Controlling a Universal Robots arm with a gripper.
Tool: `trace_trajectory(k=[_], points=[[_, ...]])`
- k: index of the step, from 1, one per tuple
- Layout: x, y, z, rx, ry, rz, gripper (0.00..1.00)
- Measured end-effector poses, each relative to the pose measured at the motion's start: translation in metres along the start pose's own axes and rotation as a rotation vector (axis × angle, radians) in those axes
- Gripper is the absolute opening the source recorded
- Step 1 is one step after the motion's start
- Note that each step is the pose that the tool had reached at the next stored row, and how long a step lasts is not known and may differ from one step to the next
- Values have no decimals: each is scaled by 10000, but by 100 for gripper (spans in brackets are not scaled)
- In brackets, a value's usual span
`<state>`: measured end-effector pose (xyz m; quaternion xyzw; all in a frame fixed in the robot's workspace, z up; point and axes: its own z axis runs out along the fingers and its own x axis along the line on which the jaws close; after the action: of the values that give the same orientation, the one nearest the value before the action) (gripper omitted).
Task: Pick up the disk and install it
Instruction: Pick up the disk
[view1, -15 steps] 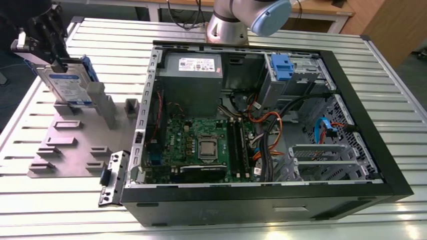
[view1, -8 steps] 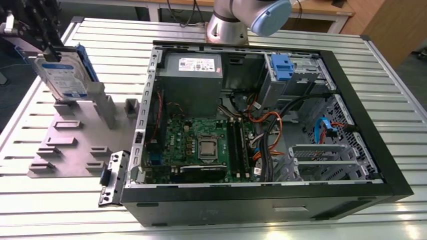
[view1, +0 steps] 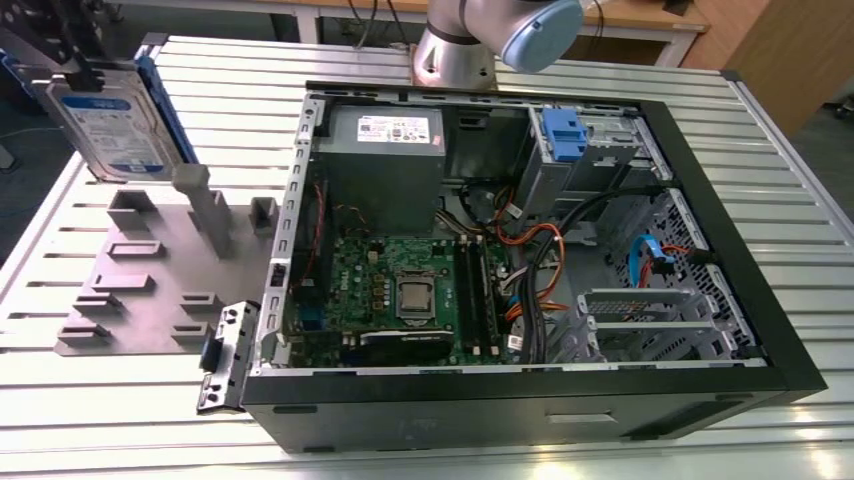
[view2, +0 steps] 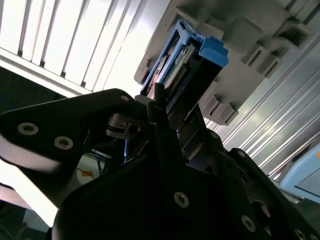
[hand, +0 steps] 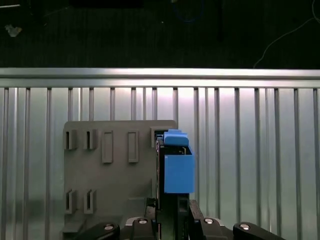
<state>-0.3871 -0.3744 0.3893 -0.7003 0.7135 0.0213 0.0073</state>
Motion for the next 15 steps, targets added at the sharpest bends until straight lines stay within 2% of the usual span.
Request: trace_trajectory(k=[15], points=[[-27,13,-661,1,-1,0,35]])
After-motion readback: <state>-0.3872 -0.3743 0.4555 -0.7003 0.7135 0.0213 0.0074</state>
